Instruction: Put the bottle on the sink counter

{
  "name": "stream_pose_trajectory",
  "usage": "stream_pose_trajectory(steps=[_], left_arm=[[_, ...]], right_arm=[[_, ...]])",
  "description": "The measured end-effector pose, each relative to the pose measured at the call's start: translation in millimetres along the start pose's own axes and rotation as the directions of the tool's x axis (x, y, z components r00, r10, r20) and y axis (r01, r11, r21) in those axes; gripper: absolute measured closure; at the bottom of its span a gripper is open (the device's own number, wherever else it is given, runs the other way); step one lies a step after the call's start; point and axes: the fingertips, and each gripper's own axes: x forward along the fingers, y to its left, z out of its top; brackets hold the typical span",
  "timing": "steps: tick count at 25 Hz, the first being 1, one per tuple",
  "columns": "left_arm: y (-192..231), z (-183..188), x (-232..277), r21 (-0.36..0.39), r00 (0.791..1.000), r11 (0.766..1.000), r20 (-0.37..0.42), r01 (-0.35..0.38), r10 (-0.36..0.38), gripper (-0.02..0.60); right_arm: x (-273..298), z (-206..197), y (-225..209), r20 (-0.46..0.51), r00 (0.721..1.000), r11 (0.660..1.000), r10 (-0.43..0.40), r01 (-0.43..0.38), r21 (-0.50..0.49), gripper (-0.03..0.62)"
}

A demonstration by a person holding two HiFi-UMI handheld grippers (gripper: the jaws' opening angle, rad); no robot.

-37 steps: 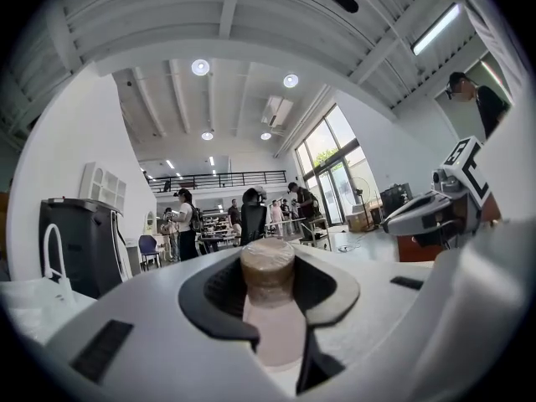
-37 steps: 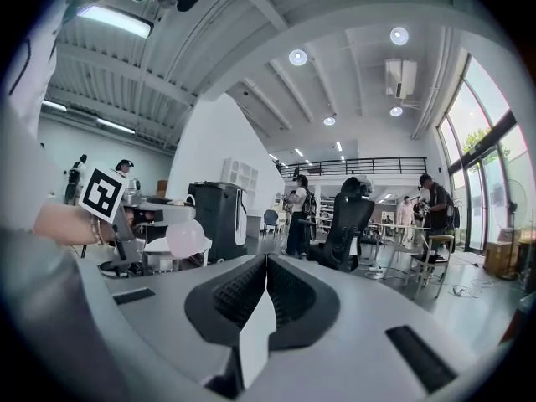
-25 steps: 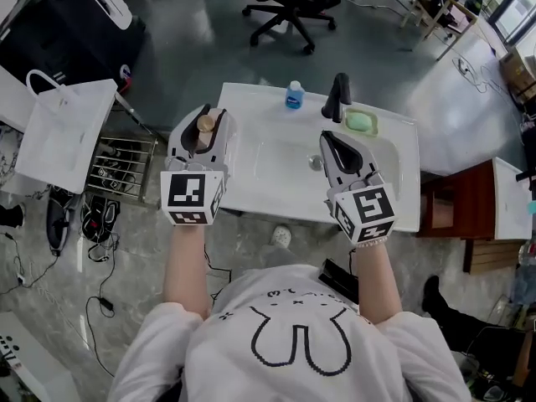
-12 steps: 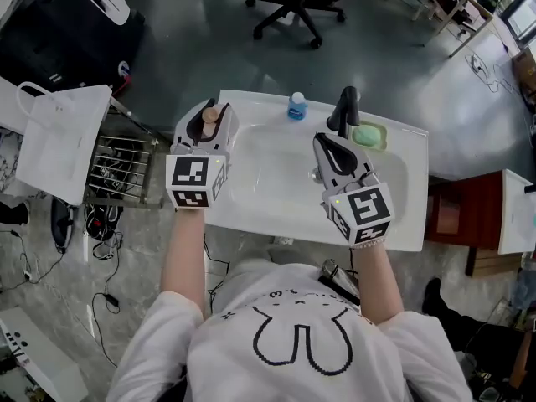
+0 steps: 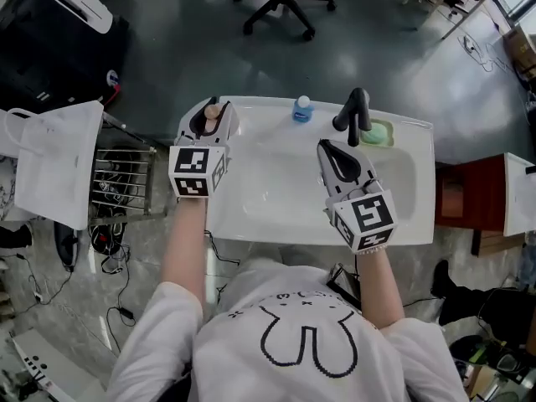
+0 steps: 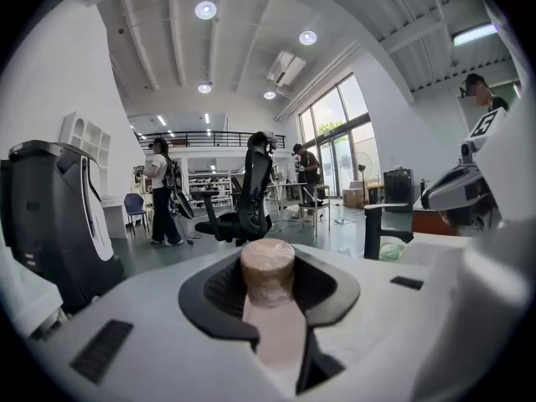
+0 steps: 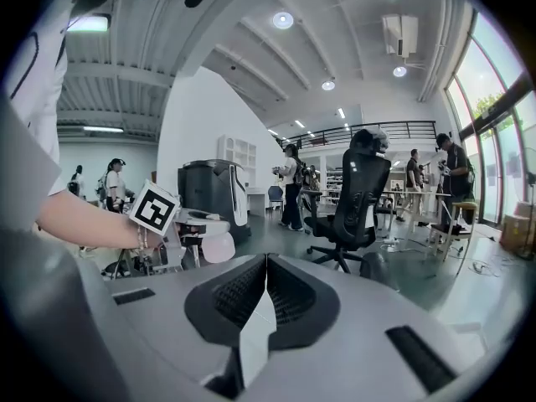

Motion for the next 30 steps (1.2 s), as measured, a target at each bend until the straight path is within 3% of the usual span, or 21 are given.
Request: stream_pose_trajectory(steps=[6,18,30], left_arm=[[8.4,-30.6,33.1,-0.001,0.996,0.998,-0.047,0.069,-0.069,0.461],[17.9,-86.6,79.5,-0.009,0.984,0.990,-0.109,0.140,-0.140,0.461],[13.5,-93.6,90.2,0.002,0.975,0.981,-0.111,0.192,-0.191,0.460]], right_arm=[[16.2,-9.5,-0.1,-0.042,0.998,0.999,-0.047,0.048,0.015,0.565],[33.2,-49.2,5.9,-0.140,0.985,0.993,-0.104,0.111,0.048,0.565],[42.3,-56.8,12.8,-0.171,0.978,0.990,-0.119,0.130,0.056,0.565]])
